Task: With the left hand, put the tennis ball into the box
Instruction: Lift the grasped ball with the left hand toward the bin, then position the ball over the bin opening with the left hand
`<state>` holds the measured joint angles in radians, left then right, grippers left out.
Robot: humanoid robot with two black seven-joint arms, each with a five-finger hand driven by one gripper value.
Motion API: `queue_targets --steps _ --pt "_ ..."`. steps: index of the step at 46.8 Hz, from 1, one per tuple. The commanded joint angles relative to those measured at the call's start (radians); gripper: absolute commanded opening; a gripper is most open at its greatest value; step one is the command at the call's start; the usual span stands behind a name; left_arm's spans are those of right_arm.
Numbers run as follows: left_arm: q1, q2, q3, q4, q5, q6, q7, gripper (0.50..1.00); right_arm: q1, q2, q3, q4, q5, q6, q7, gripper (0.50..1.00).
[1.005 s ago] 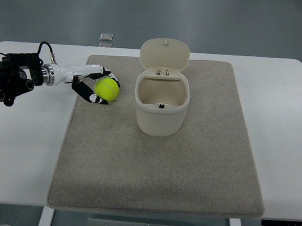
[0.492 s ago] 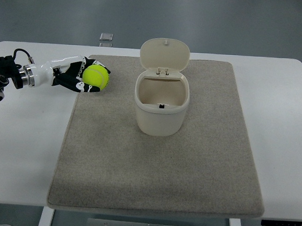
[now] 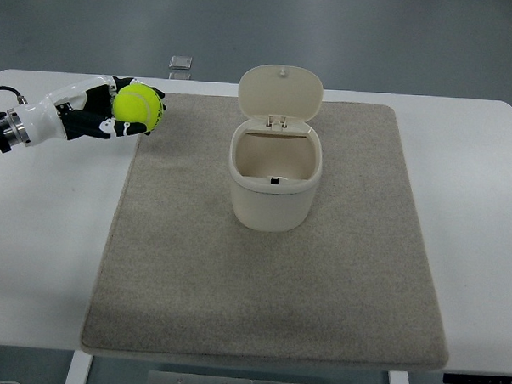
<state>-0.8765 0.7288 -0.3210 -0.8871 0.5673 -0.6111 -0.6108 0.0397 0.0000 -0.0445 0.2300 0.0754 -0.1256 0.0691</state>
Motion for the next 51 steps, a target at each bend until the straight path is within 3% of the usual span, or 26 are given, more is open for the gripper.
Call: queue_targets --steps 1,28,51 --pt "0.010 0.035 -0.006 -0.070 0.000 0.000 0.000 0.500 0.000 0.000 0.000 0.000 0.001 0.000 0.000 0.903" --pt "-0.013 0.020 -0.010 -0.272 0.006 0.000 0.000 0.500 0.000 0.000 0.000 0.000 0.000 0.000 0.000 0.903" --pt "-0.056 -0.088 -0.006 -0.268 0.014 0.000 0.000 0.500 0.000 0.000 0.000 0.000 0.000 0.000 -0.002 0.901"
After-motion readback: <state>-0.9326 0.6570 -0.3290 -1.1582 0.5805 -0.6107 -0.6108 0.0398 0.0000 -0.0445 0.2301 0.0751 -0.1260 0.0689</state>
